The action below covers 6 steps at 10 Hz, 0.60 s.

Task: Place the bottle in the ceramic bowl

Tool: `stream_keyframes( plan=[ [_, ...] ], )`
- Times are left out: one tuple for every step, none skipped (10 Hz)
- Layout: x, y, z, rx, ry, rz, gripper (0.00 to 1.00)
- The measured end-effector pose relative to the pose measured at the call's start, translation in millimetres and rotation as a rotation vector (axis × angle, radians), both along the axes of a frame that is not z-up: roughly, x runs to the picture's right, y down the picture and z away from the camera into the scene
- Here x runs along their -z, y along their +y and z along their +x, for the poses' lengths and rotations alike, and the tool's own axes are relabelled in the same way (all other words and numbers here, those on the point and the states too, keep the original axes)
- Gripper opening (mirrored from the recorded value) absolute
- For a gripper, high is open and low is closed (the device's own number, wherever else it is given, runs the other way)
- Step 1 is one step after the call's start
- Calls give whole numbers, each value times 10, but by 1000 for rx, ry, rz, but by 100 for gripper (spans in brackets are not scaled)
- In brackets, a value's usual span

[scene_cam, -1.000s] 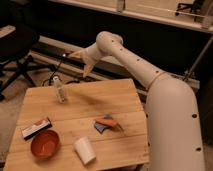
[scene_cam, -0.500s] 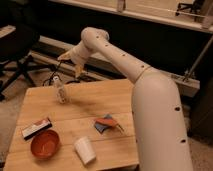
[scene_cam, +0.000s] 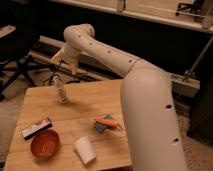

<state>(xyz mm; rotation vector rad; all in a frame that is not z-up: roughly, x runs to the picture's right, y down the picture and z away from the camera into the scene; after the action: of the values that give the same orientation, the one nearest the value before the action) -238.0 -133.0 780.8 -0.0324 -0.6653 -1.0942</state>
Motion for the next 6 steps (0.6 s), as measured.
stream_keyframes(
  plan=[
    [36, 47, -54, 62, 25, 44, 80],
    [70, 102, -96, 98, 35, 55, 80],
    [107, 174, -146, 134, 43, 57, 80],
    [166, 268, -202, 185, 50, 51, 80],
    [263, 373, -294, 258, 54, 38, 80],
    [311, 394, -339, 280, 51, 32, 80]
  ],
)
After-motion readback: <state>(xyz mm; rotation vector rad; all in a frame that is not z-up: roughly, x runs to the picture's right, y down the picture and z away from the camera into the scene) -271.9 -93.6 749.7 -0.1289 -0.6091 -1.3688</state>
